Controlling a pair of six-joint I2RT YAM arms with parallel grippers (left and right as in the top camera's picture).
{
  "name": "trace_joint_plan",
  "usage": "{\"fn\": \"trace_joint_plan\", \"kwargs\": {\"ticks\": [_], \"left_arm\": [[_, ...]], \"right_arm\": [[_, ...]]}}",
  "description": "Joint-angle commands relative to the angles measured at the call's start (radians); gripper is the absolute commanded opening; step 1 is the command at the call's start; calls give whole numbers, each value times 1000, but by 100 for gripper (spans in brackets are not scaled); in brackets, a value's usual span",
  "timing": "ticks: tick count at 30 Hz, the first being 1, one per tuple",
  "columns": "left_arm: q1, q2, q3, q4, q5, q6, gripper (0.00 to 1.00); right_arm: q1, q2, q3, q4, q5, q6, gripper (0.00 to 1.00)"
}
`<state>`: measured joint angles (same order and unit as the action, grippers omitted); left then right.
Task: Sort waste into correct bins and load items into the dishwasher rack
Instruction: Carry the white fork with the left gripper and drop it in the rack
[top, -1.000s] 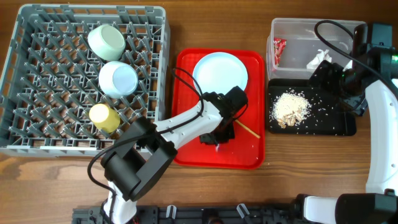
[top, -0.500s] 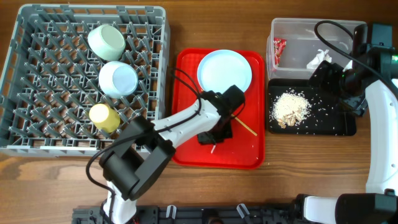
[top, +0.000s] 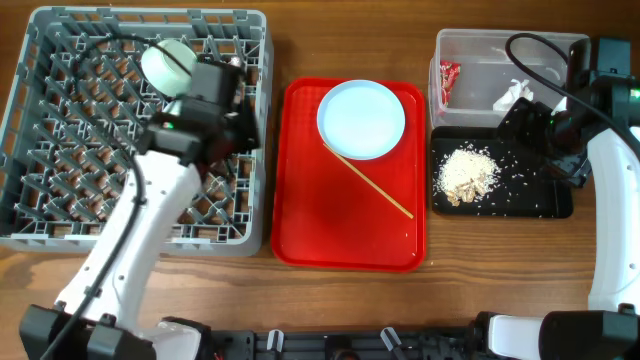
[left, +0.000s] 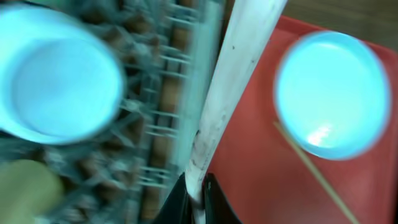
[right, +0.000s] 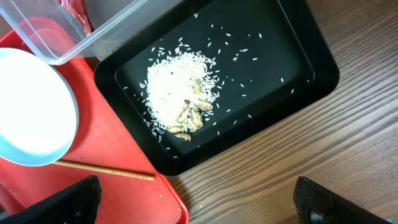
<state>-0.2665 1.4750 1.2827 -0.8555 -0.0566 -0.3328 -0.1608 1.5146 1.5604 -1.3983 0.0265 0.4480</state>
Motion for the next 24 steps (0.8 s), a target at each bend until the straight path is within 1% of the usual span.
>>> {"fn": "trace_joint_plan", "kwargs": {"ticks": [1,7,14,15,16,17,18,20,24], "left_arm": [[63,60,2,11,4,125,4],[67,138,2,36,64,124,4],[67,203,1,63,67,119,4],[67,208,1,62,67,119,7],[67,209,0,63,67,120,19],[67,208,0,63,66,120,45],[67,208,0,64,66,120,48],[67,203,2,62,67,120,57],[59,150,35,47,76,116,57]], "right_arm": [[-3,-11,17,2,-19,-4,100],[-3,-11,17,2,-27,-3,100],[-3,-11,17,2,-27,-3,100],[-3,-11,17,2,-27,-4,100],[-3,-11,17,0,-27,-4,100],[-3,-11,17,-1,-27,-4,100],[-3,-11,17,-2,-27,-5,100],[-3,-11,17,-1,-27,-5,100],[-3,-11,17,-2,-27,-5,100]]}}
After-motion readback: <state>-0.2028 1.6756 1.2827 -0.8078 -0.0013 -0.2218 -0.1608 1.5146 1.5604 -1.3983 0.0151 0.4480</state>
